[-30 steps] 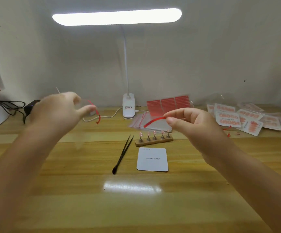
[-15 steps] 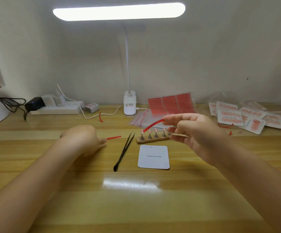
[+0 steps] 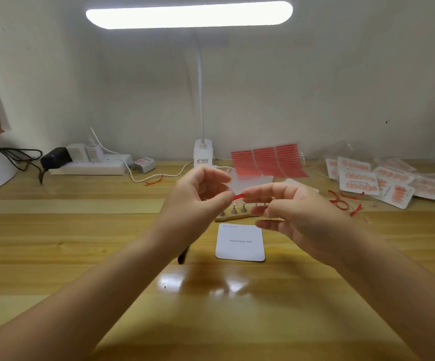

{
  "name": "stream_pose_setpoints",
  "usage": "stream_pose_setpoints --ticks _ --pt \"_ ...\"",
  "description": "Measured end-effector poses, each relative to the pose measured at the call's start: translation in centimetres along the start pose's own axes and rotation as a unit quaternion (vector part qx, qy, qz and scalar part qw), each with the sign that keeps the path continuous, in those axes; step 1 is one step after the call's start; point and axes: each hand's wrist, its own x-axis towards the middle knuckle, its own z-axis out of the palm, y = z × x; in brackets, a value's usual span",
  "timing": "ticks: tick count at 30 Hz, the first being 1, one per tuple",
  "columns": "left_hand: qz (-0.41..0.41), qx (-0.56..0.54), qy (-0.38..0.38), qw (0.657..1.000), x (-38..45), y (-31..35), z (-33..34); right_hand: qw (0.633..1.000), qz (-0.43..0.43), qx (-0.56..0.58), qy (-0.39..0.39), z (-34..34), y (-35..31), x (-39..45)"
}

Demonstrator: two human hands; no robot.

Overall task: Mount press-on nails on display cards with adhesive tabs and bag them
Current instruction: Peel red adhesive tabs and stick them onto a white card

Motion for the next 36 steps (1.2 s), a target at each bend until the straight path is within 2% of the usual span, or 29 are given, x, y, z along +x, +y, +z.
stream_pose_setpoints --ticks 7,13,18,20,23,26,29,36 --pt "-0.031 0.018 0.024 0.999 0.2 -0.4 0.0 0.996 -0.027 -0.081 0.02 0.0 0.3 -0.1" --pt "-0.071 0.0 0.001 0.997 0.4 -0.9 0.2 0.994 -0.034 -0.1 0.005 0.1 0.7 0.0" --pt "-0.072 0.001 0.011 0.997 0.6 -1.1 0.0 0.99 -0.029 -0.125 0.056 -0.7 1.2 0.6" --pt "-0.077 0.001 0.021 0.997 0.8 -1.3 -0.3 0.965 -0.03 -0.25 0.068 -1.2 1.7 0.8" --pt "-0.091 -0.014 0.026 0.995 1.0 -1.4 -0.5 0.879 -0.008 -0.475 0.03 -1.6 3.0 1.1" --pt "-0.095 -0.013 0.022 0.995 1.0 -1.5 -0.4 0.828 0.02 -0.56 -0.003 -1.3 4.5 1.3" --pt "-0.092 -0.022 0.013 0.995 1.0 -1.5 -0.5 0.82 0.041 -0.571 -0.014 -1.0 5.3 1.4" --pt "-0.087 -0.035 -0.021 0.995 0.8 -1.5 -0.3 0.845 0.064 -0.531 -0.007 -1.4 5.2 1.8"
